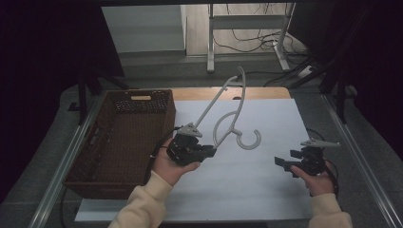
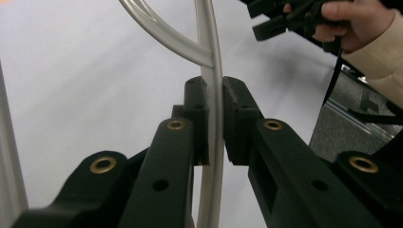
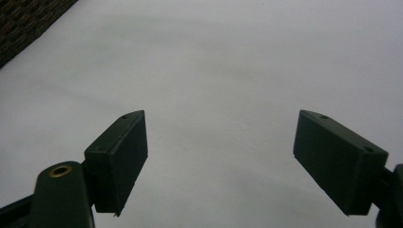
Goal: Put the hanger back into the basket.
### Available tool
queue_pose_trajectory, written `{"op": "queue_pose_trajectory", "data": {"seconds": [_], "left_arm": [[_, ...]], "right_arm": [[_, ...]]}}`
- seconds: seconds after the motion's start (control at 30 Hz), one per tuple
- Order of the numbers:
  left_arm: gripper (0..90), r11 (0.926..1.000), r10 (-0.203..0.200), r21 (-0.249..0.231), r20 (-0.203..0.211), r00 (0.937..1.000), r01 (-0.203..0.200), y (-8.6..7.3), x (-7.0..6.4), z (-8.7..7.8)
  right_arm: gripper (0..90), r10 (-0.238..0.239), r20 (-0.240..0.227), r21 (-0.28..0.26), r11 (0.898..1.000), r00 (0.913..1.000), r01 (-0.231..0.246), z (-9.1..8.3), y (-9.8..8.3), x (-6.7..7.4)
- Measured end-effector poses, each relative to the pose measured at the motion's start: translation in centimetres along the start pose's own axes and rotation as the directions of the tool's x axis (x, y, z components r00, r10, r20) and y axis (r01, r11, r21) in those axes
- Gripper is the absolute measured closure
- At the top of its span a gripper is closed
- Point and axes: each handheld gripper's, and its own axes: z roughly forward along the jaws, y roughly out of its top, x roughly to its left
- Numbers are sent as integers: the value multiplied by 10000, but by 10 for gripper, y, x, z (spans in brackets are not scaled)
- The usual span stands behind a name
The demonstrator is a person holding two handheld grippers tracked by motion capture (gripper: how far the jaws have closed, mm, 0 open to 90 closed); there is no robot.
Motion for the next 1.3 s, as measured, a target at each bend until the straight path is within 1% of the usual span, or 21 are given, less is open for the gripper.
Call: {"op": "queue_pose_trajectory", "data": {"seconds": [0.1,0.3,0.4,0.63,0.8,0.97,1.07,1.3], "left_arm": [[817,9999,20,-116,-111,9999,-21,2,1,-8],[817,9993,-62,-375,-315,9995,51,4,7,-23],[816,9990,-127,-429,-430,9990,109,4,12,-31],[817,9985,-197,-515,-650,9977,164,3,21,-46],[817,9978,-322,-605,-800,9963,274,0,28,-57],[817,9973,-444,-620,-953,9945,386,-4,35,-65],[817,9965,-587,-659,-988,9934,523,-7,41,-69],[817,9955,-735,-681,-1118,9910,661,-9,50,-75]], "right_arm": [[184,3,17,-7,10000,10000,-3,0,0,0],[184,19,20,1,10000,10000,-19,1,0,0],[184,55,20,-8,10000,10000,-55,1,0,0],[184,-39,32,3,10000,10000,39,1,0,0],[184,28,44,-36,10000,10000,-28,1,0,-1],[183,-13,19,-16,10000,10000,13,1,0,-1],[181,-75,-14,-27,10000,10000,75,1,0,0],[175,-310,-275,-46,9995,9991,308,2,1,1]]}}
